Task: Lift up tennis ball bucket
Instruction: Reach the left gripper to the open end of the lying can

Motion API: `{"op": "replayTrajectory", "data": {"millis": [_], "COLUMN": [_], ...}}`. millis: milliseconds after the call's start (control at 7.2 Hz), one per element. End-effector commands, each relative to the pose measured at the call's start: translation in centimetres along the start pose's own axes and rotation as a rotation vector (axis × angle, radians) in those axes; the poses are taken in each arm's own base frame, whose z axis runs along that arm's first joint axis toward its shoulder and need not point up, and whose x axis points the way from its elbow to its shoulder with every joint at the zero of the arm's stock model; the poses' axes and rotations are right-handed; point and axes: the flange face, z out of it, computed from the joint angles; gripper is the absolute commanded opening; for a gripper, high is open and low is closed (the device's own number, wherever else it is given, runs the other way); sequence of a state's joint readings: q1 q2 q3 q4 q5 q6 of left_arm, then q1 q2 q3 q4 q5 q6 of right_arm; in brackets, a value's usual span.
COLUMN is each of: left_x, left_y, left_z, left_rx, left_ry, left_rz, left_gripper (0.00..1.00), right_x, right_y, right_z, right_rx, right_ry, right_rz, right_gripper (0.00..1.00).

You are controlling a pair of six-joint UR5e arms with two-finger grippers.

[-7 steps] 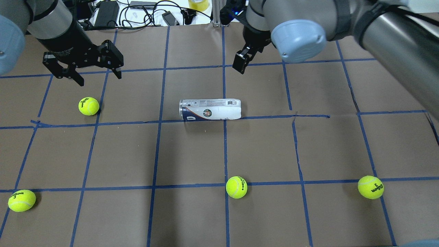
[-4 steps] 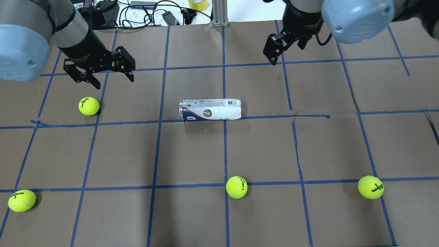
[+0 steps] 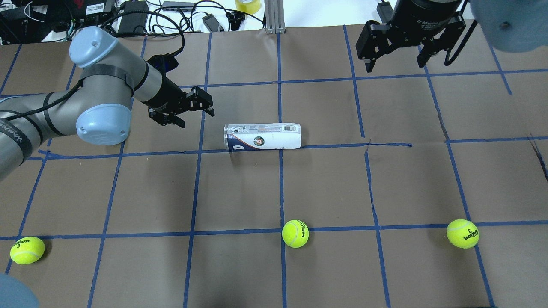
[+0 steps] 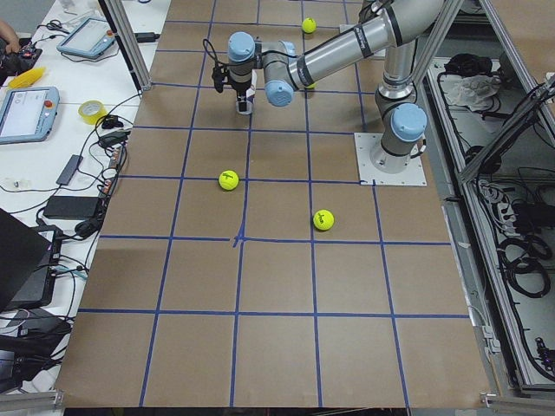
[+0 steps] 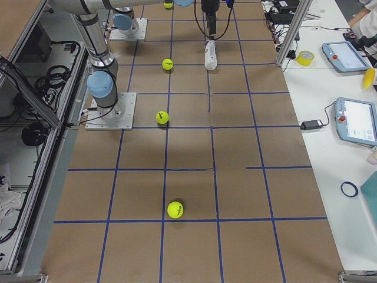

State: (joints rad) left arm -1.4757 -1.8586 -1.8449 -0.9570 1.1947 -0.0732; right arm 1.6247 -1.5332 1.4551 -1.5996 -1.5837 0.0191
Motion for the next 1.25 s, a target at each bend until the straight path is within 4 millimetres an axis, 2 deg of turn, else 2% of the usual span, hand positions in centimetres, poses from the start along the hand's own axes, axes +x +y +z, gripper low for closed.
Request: {"op": "replayTrajectory", "data": {"millis": [0,139,417,694,972,1111], "left_x": [0.3,-0.1,0.2,-0.2,0.6,1.2], "left_y": [-1.4,-1.8,-2.4,-2.3,-2.1,-1.9], "left_z": [2.6,3.7,5.9,7.7,8.1,8.2], "left_rx": [-0.039,-0.056,-0.065,-0.092,-0.095,-0.111], "left_ry": [0.118,0.120,0.233,0.234,0.239,0.294], "left_rz": [-0.015,-0.022,-0.026,-0.037,-0.024,-0.032], "left_gripper": [1.00,1.00,1.00,1.00,1.00,1.00], "right_x": [0.1,0.3,0.5,0.6,0.6,0.6], "right_y": [0.2,0.3,0.4,0.4,0.4,0.5], "right_z": [0.0,-0.3,-0.2,-0.4,-0.5,-0.5], "right_rx": [-0.006,0.003,-0.002,0.001,0.005,0.002], "right_ry": [-0.002,-0.003,0.014,0.019,0.017,0.019], "right_rz": [0.018,0.023,0.030,0.029,0.032,0.032], "right_gripper": [1.00,1.00,1.00,1.00,1.00,1.00]}}
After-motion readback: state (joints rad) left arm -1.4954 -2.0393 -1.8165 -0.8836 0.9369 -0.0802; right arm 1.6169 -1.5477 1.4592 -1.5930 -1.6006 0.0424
